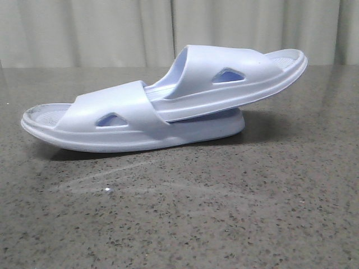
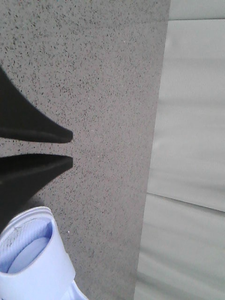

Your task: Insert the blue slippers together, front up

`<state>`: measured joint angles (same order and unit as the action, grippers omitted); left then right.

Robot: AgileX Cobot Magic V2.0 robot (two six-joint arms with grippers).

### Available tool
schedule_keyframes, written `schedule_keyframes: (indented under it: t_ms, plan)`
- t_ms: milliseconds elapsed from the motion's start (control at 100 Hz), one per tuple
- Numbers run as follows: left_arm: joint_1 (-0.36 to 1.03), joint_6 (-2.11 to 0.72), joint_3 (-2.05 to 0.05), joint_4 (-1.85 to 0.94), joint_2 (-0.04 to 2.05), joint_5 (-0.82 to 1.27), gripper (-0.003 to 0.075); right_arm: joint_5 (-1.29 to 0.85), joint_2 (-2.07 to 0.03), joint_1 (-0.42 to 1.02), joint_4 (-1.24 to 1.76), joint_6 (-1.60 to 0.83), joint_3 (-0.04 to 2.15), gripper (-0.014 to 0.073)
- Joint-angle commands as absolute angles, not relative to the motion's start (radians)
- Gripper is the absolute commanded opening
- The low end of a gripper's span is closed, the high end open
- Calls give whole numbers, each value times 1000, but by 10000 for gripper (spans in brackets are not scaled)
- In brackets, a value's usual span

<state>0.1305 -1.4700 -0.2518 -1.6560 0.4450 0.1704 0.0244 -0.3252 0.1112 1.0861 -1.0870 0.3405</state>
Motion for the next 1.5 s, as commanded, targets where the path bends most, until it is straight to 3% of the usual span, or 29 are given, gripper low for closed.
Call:
schedule_keyframes:
  t_ms: [0,250,440,770,910,1490]
  plan:
    - [136,-1470,-277,-1668,448,179,16,69,-328,109,1075,-1104,368,-107]
    - [136,-1470,-253,-1649,386,132,16,69,-328,109,1075,-1104,368,-107]
    - [136,-1376,-227,-1366,310,136,16,69,-328,109,1075,-1104,368,-107]
    - [136,-392,-170,-388,147,139,16,69,-328,109,1075,-1104,368,-107]
    - [136,-113,-123,-129,91,125,16,69,-328,109,1075,-1104,368,-107]
    - [136,-48,11,-19,-35,61,16,69,-328,109,1075,-1104,368,-107]
